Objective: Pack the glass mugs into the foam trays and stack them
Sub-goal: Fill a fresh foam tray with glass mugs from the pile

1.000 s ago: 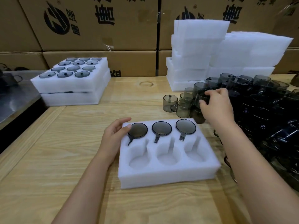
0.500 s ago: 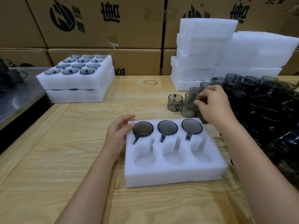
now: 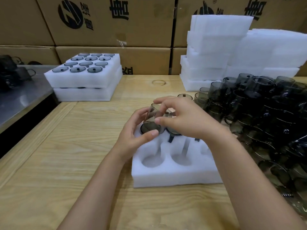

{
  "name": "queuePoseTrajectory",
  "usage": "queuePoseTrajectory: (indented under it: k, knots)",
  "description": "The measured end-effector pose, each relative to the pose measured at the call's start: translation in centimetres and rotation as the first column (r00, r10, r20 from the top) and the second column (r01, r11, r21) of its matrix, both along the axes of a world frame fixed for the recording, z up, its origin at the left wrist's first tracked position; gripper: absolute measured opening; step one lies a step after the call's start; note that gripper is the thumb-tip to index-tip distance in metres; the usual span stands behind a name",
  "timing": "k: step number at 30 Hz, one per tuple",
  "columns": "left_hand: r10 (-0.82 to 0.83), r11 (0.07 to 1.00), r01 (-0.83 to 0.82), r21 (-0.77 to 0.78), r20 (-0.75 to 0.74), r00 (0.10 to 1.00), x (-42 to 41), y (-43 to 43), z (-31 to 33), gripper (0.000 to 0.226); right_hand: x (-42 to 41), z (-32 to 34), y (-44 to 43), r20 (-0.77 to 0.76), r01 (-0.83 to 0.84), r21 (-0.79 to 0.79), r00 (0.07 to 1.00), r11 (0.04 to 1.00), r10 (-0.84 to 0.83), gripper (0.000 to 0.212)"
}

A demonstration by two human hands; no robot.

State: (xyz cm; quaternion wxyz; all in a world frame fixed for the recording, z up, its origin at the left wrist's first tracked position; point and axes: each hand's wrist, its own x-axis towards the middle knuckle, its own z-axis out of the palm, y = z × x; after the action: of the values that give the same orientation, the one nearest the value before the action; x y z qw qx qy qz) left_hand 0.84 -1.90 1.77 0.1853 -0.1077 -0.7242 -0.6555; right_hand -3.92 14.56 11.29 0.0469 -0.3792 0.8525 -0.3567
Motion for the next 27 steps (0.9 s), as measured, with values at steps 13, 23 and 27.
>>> queuePoseTrajectory:
  k: [13,23,27]
  knots:
    - [-0.194,0.953,0.163,0.255,0.100,0.976,0.9,-0.6,2.0,0.058,0.1,0.3,1.3,0.151,-0.279,-0.063,0.946,0.958,0.285,0.056]
    - [-0.188,0.967,0.161,0.200,0.124,0.974,1.1,-0.7,2.2,0.057,-0.4,-0.1,1.0,0.092,-0.048,-0.012,0.995,0.999,0.049,0.053]
    - [-0.133,0.975,0.109,0.194,0.118,0.984,1.1,-0.8,2.0,0.055,-0.3,-0.2,0.8,0.058,-0.037,0.017,0.998,0.999,0.036,0.055]
